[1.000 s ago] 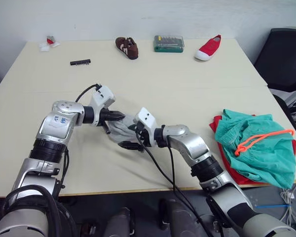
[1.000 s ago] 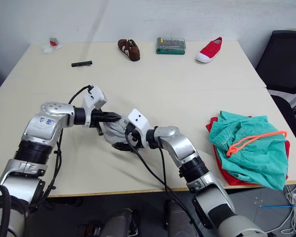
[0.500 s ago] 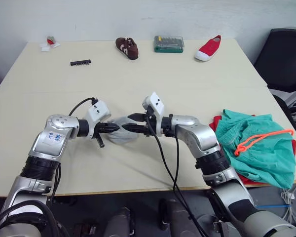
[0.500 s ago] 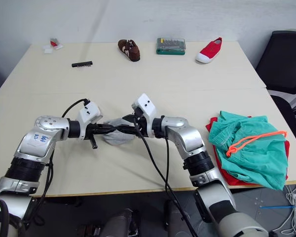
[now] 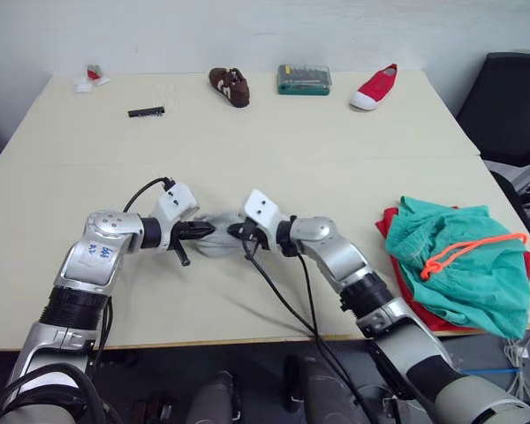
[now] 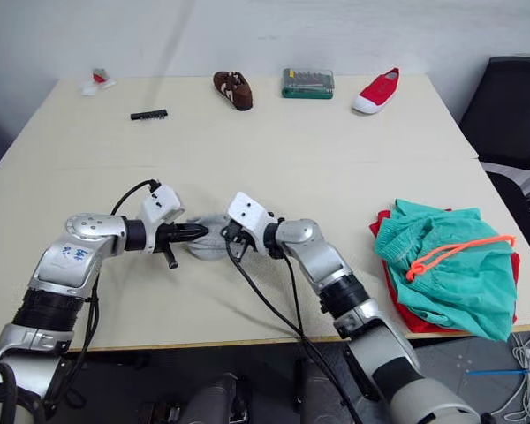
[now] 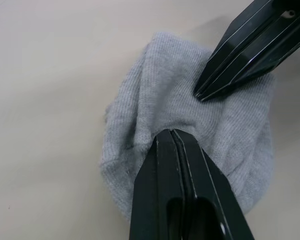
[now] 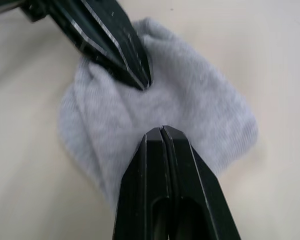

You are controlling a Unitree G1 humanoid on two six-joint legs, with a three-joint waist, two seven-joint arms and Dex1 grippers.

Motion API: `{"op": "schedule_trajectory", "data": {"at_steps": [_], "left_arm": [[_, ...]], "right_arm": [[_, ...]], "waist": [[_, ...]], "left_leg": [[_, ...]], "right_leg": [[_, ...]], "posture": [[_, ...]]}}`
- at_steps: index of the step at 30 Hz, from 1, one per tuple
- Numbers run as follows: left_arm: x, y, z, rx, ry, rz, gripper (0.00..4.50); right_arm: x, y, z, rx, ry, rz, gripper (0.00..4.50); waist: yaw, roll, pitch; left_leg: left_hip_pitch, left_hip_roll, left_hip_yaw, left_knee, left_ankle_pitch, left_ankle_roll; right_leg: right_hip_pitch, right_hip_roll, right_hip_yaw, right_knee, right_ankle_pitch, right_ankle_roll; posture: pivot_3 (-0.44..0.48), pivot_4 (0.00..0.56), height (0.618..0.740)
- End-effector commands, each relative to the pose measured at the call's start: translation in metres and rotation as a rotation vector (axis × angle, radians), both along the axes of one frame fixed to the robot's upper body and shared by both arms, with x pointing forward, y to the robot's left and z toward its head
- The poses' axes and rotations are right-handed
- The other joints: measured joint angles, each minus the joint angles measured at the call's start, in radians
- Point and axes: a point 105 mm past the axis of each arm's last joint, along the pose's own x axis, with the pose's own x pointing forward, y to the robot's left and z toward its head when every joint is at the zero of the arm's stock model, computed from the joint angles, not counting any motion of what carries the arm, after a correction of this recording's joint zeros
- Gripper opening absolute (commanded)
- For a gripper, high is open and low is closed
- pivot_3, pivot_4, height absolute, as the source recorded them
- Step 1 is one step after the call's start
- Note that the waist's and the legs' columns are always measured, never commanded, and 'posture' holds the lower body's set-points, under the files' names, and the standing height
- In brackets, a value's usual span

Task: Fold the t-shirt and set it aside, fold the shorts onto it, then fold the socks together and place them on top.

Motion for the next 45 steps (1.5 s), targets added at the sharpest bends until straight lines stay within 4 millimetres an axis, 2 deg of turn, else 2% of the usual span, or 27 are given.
{"op": "schedule_trajectory", "data": {"at_steps": [1, 7, 9, 13, 18, 21, 23, 26, 29, 38, 40, 41, 45], "left_arm": [[-0.003, 0.007, -0.013, 0.009, 0.036, 0.03, 0.0], [-0.005, 0.004, -0.016, 0.005, 0.03, 0.022, 0.0], [-0.005, 0.004, -0.017, 0.004, 0.027, 0.022, 0.0], [-0.005, 0.004, -0.018, 0.0, 0.02, 0.026, 0.0], [-0.007, 0.004, -0.019, -0.004, 0.016, 0.03, 0.0], [-0.008, 0.006, -0.018, -0.007, 0.01, 0.044, 0.0], [-0.008, 0.007, -0.017, -0.009, 0.005, 0.05, 0.0], [-0.009, 0.008, -0.016, -0.011, 0.0, 0.055, 0.0], [-0.008, 0.01, -0.015, -0.01, -0.008, 0.064, 0.0], [-0.003, 0.015, -0.003, -0.068, -0.05, 0.103, 0.0], [-0.011, 0.007, 0.004, -0.122, -0.041, 0.015, 0.39], [-0.018, 0.002, 0.009, -0.149, -0.029, -0.039, 0.59], [-0.029, -0.006, 0.045, -0.296, -0.044, -0.128, 1.78]], "right_arm": [[-0.012, -0.014, 0.008, 0.089, 0.142, -0.001, 0.01], [-0.008, -0.037, 0.018, 0.259, 0.454, -0.118, 0.01], [-0.006, -0.037, 0.018, 0.305, 0.547, -0.138, 0.38], [0.002, -0.029, 0.015, 0.377, 0.671, -0.178, 1.65], [0.001, -0.007, 0.015, 0.43, 0.765, -0.151, 3.4], [-0.001, 0.017, 0.011, 0.413, 0.777, -0.121, 4.48], [-0.004, 0.032, 0.008, 0.4, 0.786, -0.1, 4.48], [-0.005, 0.04, 0.002, 0.378, 0.786, -0.1, 4.48], [-0.007, 0.044, -0.002, 0.369, 0.796, -0.094, 3.86], [-0.004, 0.032, 0.008, 0.415, 0.779, -0.086, 0.71], [-0.003, 0.028, 0.013, 0.427, 0.751, -0.084, 0.11], [-0.002, 0.025, 0.017, 0.429, 0.731, -0.082, 0.01], [-0.005, 0.011, 0.036, 0.45, 0.66, -0.068, 0.01]], "waist": [[0.002, 0.0, 0.0], [0.003, 0.0, 0.0], [0.003, 0.0, 0.0], [0.002, 0.0, 0.0], [0.0, 0.0, 0.0], [-0.004, 0.0, 0.0], [-0.01, 0.0, 0.0], [-0.016, 0.0, 0.0], [-0.019, 0.0, 0.0], [-0.02, 0.0, 0.0], [-0.02, 0.0, 0.0], [-0.02, 0.0, 0.0], [-0.015, 0.001, 0.0]], "left_leg": [[0.0, 0.0, 0.0, 0.0, 0.0, 0.0], [0.001, 0.001, -0.001, 0.0, -0.002, 0.003], [0.001, 0.001, -0.001, 0.0, -0.002, 0.003], [0.002, 0.001, -0.001, 0.0, -0.002, 0.003], [0.001, 0.001, 0.0, 0.0, -0.002, 0.003], [0.001, 0.001, 0.0, 0.0, -0.002, 0.003], [0.001, 0.001, 0.0, 0.0, -0.002, 0.003], [0.002, 0.001, -0.001, -0.001, -0.002, 0.002], [0.002, 0.001, -0.001, -0.001, -0.002, 0.002], [0.001, 0.001, -0.001, -0.002, -0.002, 0.001], [0.001, 0.001, -0.001, -0.002, -0.003, 0.0], [0.001, 0.001, -0.001, -0.002, -0.003, -0.001], [-0.002, 0.001, -0.001, -0.002, 0.0, -0.004]], "right_leg": [[0.0, 0.0, 0.0, 0.0, 0.0, 0.0], [0.0, 0.0, 0.0, 0.0, -0.001, -0.001], [0.0, 0.0, 0.0, 0.0, -0.001, -0.002], [0.0, 0.0, 0.0, 0.0, -0.001, -0.002], [-0.001, 0.0, 0.0, 0.0, -0.001, -0.002], [-0.001, 0.0, 0.0, 0.0, -0.001, -0.002], [-0.001, 0.0, 0.0, 0.0, -0.001, -0.002], [-0.001, 0.0, 0.0, 0.0, -0.001, -0.002], [0.0, 0.0, 0.0, 0.0, -0.001, -0.002], [-0.001, 0.0, 0.0, 0.0, -0.001, -0.002], [-0.001, 0.0, 0.0, 0.0, -0.001, -0.002], [-0.001, 0.0, 0.0, 0.0, -0.001, -0.002], [-0.002, -0.001, -0.001, 0.0, -0.001, -0.002]], "posture": [[0.0, 0.15, 0.74], [0.0, 0.15, 0.74], [0.0, 0.15, 0.74], [0.0, 0.15, 0.74], [0.0, 0.15, 0.74], [0.0, 0.15, 0.74], [0.0, 0.15, 0.74], [0.0, 0.15, 0.74], [0.0, 0.15, 0.74], [0.0, 0.15, 0.74], [0.0, 0.15, 0.74], [0.0, 0.15, 0.74], [0.0, 0.15, 0.74]]}}
